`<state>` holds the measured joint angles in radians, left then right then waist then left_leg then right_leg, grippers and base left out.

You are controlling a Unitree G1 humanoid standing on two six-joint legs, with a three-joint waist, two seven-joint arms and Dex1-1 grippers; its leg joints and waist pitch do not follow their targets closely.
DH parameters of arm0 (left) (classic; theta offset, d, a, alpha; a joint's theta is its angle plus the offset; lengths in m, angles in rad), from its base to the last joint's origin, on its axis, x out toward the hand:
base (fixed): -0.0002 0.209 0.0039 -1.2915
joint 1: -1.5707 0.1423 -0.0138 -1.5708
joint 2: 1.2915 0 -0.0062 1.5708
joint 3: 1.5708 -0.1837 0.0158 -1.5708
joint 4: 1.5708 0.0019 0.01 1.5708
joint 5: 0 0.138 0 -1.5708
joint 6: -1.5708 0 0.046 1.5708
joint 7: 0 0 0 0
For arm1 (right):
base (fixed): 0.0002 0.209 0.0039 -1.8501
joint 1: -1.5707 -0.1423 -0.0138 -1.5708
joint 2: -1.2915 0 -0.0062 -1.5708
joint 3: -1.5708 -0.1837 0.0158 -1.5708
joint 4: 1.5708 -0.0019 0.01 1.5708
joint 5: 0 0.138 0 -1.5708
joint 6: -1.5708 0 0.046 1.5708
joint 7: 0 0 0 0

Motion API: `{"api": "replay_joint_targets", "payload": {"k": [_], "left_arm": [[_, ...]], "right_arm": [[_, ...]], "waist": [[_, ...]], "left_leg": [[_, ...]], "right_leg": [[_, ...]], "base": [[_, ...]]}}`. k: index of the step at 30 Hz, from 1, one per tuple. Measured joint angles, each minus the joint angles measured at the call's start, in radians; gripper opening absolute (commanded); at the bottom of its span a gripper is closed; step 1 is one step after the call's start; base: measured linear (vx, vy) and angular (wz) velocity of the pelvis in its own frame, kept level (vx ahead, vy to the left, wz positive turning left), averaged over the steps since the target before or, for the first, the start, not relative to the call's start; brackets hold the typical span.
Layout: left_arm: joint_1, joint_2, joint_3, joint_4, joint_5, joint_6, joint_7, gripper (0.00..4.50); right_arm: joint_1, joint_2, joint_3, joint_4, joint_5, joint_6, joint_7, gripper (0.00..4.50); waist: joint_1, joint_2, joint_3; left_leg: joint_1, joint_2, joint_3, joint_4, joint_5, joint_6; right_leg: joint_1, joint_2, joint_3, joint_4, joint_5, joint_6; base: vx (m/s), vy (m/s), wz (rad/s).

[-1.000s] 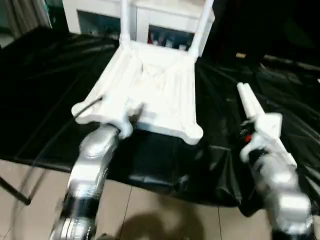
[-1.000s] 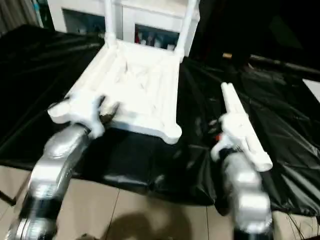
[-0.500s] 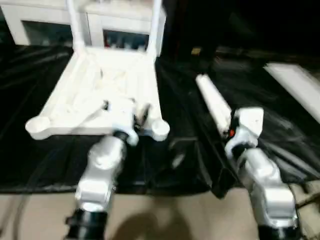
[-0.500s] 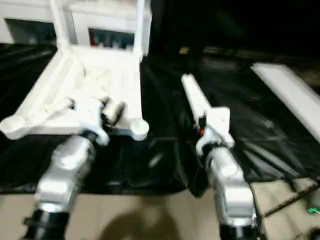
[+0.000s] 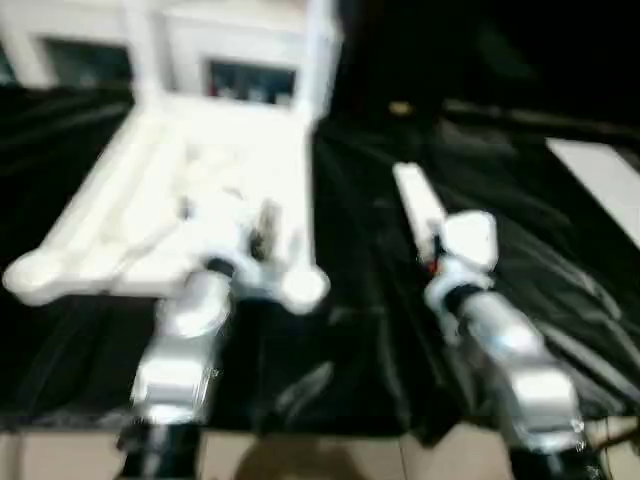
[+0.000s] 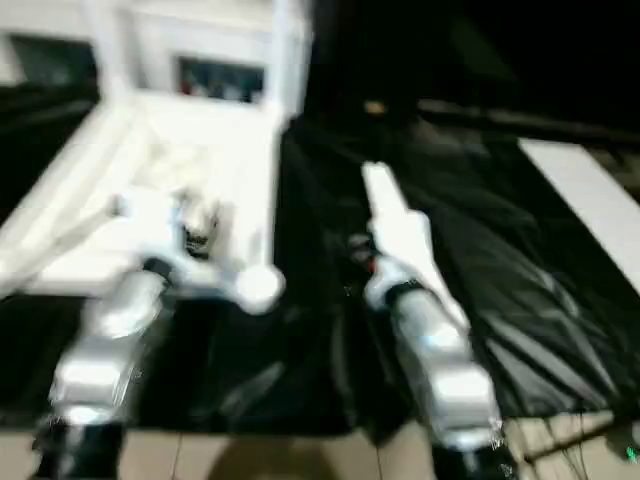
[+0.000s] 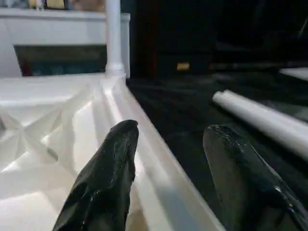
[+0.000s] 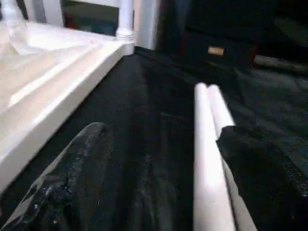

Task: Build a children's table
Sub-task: Rotate table base, then pick table leg

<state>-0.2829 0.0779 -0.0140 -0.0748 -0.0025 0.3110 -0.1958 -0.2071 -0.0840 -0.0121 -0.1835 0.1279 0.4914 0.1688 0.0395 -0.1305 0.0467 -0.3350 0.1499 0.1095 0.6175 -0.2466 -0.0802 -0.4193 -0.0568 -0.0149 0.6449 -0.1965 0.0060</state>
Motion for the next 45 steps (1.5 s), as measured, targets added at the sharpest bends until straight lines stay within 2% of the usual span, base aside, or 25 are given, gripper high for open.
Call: {"api": "replay_joint_targets", "payload": {"k": [2,6,8,10,14,17,22,24,26,29,34,45], "left_arm": [[0.001,0.034,0.007,-0.009,-0.025,0.07,-0.051,2.62],[0.009,0.11,-0.017,-0.042,-0.097,0.184,-0.197,2.97],[0.009,0.149,-0.044,-0.07,-0.14,0.238,-0.276,3.01],[0.005,0.179,-0.07,-0.084,-0.162,0.279,-0.331,3.23],[-0.015,0.27,-0.136,-0.102,-0.183,0.354,-0.444,3.5],[-0.038,0.302,-0.171,-0.105,-0.189,0.377,-0.5,3.65],[-0.088,0.322,-0.177,-0.102,-0.192,0.382,-0.527,3.65],[-0.1,0.342,-0.178,-0.102,-0.2,0.394,-0.539,3.65],[-0.102,0.366,-0.18,-0.107,-0.201,0.41,-0.552,3.65],[-0.093,0.39,-0.187,-0.131,-0.201,0.426,-0.575,3.65],[-0.078,0.398,-0.21,-0.17,-0.219,0.436,-0.6,3.65],[-0.079,0.417,-0.212,-0.174,-0.219,0.451,-0.601,3.65]], "right_arm": [[-0.016,-0.018,0.013,-0.009,0.029,0.067,0.031,4.08],[-0.075,-0.049,0.012,0.029,0.037,0.143,0.052,4.44],[-0.136,-0.057,-0.002,0.087,0.029,0.185,0.043,4.49],[-0.186,-0.072,-0.009,0.144,0.012,0.228,0.028,4.5],[-0.295,-0.099,-0.004,0.293,-0.016,0.315,0.005,4.5],[-0.382,-0.101,-0.009,0.428,-0.016,0.352,-0.013,4.5],[-0.523,-0.1,-0.059,0.657,-0.001,0.354,-0.033,4.5],[-0.573,-0.104,-0.087,0.736,-0.002,0.345,-0.047,4.5],[-0.606,-0.115,-0.092,0.812,-0.008,0.335,-0.063,4.5],[-0.618,-0.125,-0.093,0.89,-0.015,0.324,-0.066,4.5],[-0.635,-0.122,-0.104,0.975,-0.012,0.3,-0.072,4.5],[-0.661,-0.095,-0.132,1.103,0.014,0.282,-0.034,4.5]], "waist": [[-0.009,0.001,0.001],[-0.011,0.003,0.007],[-0.01,0.005,0.009],[-0.007,0.006,0.01],[-0.007,0.011,0.013],[-0.008,0.013,0.015],[-0.007,0.014,0.015],[-0.006,0.014,0.015],[-0.005,0.01,0.013],[-0.002,0.005,0.013],[0.0,0.002,0.013],[-0.001,0.002,0.013]], "left_leg": [[0.001,0.007,0.001,-0.002,0.003,-0.01],[0.003,0.018,0.011,-0.004,0.004,-0.021],[0.003,0.022,0.017,-0.004,0.005,-0.023],[0.002,0.023,0.019,-0.004,0.006,-0.023],[-0.001,0.024,0.022,-0.004,0.015,-0.026],[-0.004,0.025,0.023,-0.004,0.017,-0.028],[-0.009,0.032,0.032,-0.005,0.022,-0.031],[-0.016,0.036,0.035,-0.005,0.028,-0.029],[-0.019,0.038,0.038,-0.005,0.032,-0.024],[-0.022,0.04,0.041,-0.005,0.032,-0.024],[-0.021,0.043,0.045,-0.005,0.031,-0.024],[-0.023,0.044,0.045,-0.005,0.039,-0.029]], "right_leg": [[0.002,0.005,-0.001,-0.009,0.006,-0.006],[0.006,0.006,-0.001,-0.018,0.011,-0.01],[0.004,0.006,-0.001,-0.018,0.011,-0.009],[0.004,0.006,-0.001,-0.017,0.011,-0.009],[0.002,0.006,-0.001,-0.015,0.015,-0.009],[0.0,0.006,-0.002,-0.014,0.017,-0.01],[-0.002,0.007,-0.003,-0.013,0.025,-0.018],[-0.008,0.009,-0.004,-0.013,0.025,-0.019],[-0.011,0.01,-0.004,-0.014,0.024,-0.021],[-0.016,0.011,-0.003,-0.014,0.024,-0.021],[-0.015,0.01,-0.003,-0.012,0.024,-0.022],[-0.016,0.011,-0.004,-0.011,0.029,-0.018]], "base": [[0.009,-0.026,-0.02],[-0.077,-0.012,-0.01],[-0.039,-0.008,0.01],[-0.067,-0.013,0.05],[0.0,0.0,0.0],[0.0,0.0,0.0],[0.0,0.0,0.0],[0.0,0.0,0.0],[0.0,0.0,0.0],[0.0,0.0,0.0],[0.0,0.0,0.0],[0.0,0.0,0.0]]}}
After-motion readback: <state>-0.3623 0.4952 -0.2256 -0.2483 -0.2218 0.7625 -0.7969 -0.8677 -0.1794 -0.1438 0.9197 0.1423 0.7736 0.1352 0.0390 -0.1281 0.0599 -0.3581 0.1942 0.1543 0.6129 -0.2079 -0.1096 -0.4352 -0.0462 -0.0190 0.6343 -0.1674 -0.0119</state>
